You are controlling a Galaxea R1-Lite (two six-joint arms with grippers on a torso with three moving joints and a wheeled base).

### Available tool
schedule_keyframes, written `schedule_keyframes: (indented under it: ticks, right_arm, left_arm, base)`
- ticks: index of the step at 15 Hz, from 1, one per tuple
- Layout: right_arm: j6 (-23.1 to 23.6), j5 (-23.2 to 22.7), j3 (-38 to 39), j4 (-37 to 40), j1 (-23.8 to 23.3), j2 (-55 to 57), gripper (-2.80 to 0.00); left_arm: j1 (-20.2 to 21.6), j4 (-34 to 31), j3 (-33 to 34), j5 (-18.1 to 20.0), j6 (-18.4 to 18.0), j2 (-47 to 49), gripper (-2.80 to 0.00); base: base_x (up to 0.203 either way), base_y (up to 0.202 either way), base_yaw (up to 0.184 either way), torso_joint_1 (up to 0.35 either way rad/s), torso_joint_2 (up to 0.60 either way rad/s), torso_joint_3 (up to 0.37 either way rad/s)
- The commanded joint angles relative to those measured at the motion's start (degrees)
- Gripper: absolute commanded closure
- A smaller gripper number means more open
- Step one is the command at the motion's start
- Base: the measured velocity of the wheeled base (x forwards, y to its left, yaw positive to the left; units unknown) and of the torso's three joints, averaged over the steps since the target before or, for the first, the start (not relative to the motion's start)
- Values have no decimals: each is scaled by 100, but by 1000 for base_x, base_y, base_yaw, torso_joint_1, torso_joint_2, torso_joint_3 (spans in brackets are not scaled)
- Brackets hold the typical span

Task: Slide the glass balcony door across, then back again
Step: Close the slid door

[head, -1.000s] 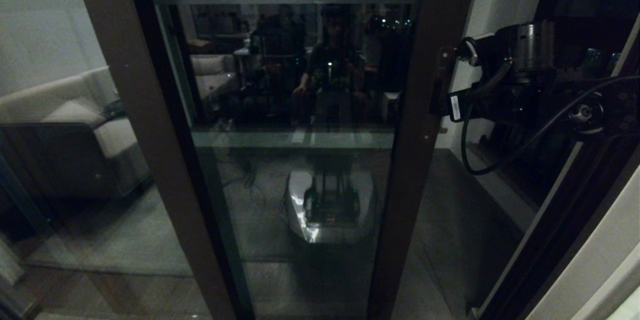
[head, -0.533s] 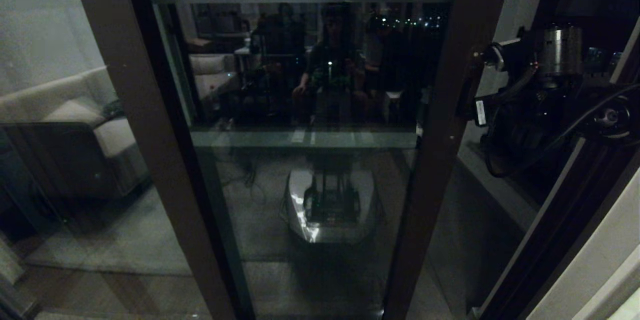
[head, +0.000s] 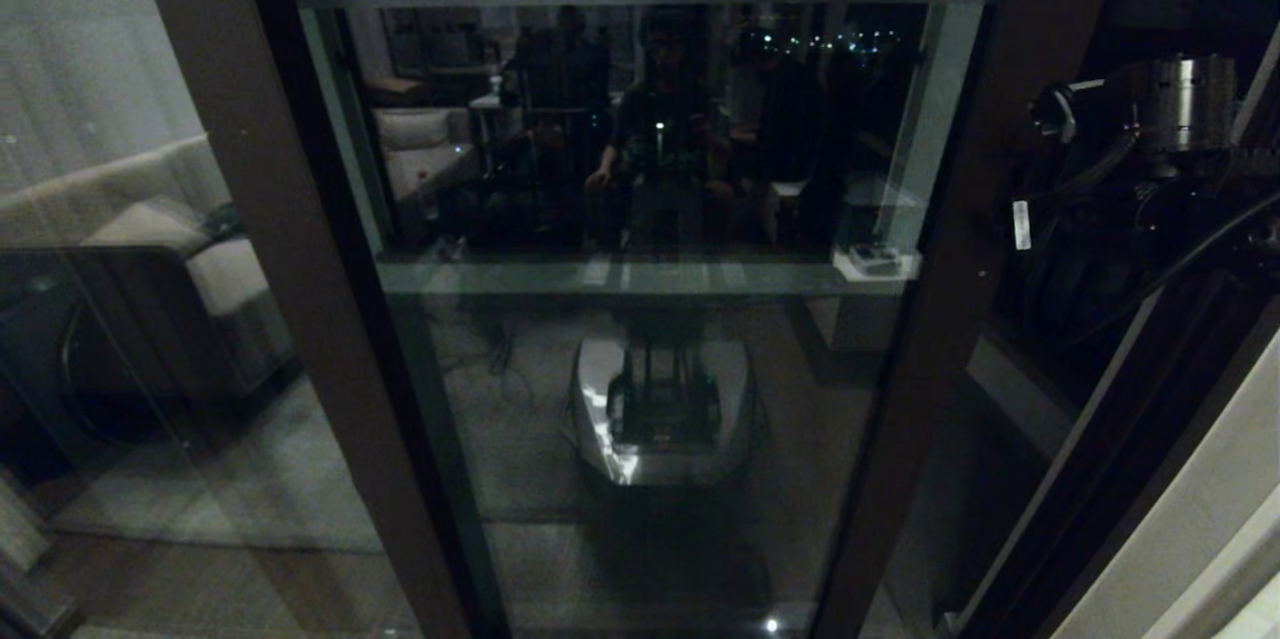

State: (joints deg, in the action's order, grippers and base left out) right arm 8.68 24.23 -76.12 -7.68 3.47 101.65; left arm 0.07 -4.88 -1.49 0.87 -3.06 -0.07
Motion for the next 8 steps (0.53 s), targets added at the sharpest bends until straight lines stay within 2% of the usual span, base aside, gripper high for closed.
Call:
schedule_keyframes:
  ticks: [1, 8]
  right_arm:
    - [2, -25, -70, -31, -106, -57, -280]
    - [20, -92, 4, -137, -617, -295, -280]
  left_arm:
    - [1, -5, -1, 0, -1, -1, 0]
    - [1, -5, -1, 0, -1, -1, 0]
  base:
    - [0, 0, 0, 0, 0, 0]
    - [0, 0, 0, 0, 0, 0]
